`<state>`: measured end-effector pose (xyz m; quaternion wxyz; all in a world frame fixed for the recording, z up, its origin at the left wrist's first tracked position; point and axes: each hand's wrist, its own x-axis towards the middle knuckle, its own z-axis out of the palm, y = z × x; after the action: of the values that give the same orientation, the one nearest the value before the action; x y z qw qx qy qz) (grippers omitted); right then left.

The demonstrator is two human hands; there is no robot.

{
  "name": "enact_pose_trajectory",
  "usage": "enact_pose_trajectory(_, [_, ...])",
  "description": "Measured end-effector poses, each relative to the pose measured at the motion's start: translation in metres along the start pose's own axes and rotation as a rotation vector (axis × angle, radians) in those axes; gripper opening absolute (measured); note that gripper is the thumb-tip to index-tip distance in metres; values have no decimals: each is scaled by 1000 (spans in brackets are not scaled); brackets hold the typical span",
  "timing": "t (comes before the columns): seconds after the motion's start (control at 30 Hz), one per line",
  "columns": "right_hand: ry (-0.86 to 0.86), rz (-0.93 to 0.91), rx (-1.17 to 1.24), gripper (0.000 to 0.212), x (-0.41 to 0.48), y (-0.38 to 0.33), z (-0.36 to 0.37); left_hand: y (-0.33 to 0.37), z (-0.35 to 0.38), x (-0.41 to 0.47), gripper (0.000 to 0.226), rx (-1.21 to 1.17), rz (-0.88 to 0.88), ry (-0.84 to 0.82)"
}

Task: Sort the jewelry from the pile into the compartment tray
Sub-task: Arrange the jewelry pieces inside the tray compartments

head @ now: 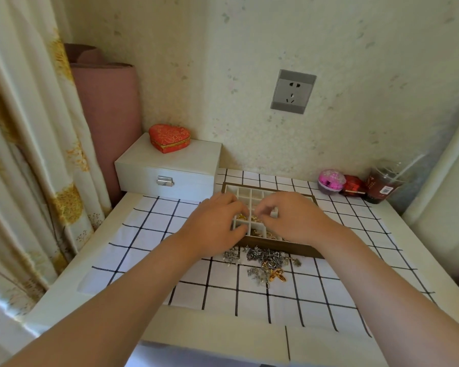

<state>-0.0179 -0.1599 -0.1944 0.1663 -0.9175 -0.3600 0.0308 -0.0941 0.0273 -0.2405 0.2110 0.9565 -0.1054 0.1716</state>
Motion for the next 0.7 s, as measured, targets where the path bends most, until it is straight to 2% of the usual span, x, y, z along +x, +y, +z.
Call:
enact_pose_trajectory(0.13, [-165,40,57,14,-31,7,-9,28,0,-11,13,-80,50,-110])
enact_pose_trajectory(0.37, [-311,69,75,17,-62,13,-4,48,12,-20,21,-41,105,-257])
enact_pose_trajectory(0.6, [-330,34,44,8,-64,13,4,51,16,-19,25,-10,148,-254])
enact_pose_trajectory(0.7, [-306,29,132,5,-59,13,1,50,18,-16,20,-39,108,-246])
